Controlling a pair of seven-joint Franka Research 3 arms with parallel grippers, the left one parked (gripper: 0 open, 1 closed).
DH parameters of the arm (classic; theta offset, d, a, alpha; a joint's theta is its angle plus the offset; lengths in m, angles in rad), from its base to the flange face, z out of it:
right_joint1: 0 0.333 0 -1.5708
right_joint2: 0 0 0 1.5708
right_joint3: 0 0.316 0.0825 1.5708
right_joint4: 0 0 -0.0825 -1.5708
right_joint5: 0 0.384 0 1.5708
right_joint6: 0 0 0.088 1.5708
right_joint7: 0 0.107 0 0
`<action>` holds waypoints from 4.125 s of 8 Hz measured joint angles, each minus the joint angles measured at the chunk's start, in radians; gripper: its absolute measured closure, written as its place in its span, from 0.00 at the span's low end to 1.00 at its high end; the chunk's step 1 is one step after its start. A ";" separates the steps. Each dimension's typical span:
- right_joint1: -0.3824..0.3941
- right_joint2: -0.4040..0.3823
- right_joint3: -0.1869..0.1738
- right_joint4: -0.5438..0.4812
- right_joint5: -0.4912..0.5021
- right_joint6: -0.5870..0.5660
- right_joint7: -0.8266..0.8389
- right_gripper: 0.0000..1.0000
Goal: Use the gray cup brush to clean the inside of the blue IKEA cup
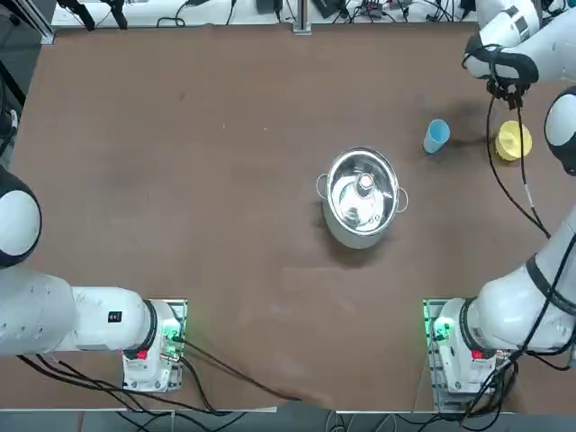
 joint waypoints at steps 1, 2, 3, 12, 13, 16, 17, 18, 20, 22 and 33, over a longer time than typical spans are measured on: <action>-0.004 0.014 0.000 -0.002 0.000 0.000 0.020 0.95; -0.009 0.030 0.000 -0.003 0.000 0.000 0.039 0.95; -0.015 0.046 0.000 -0.004 0.000 0.001 0.054 0.95; -0.033 0.103 -0.004 -0.003 -0.067 0.002 0.164 0.88; -0.033 0.110 -0.010 -0.002 -0.081 0.003 0.165 0.78; -0.031 0.130 -0.014 0.026 -0.098 0.013 0.166 0.26; -0.030 0.132 -0.009 0.052 -0.091 0.015 0.161 0.04; -0.028 0.132 0.000 0.081 -0.049 0.015 0.143 0.00; -0.021 0.130 0.013 0.145 0.114 0.003 0.043 0.00; -0.020 0.112 0.014 0.223 0.223 -0.075 -0.085 0.00; -0.049 -0.240 0.037 0.497 0.757 -0.390 -0.478 0.00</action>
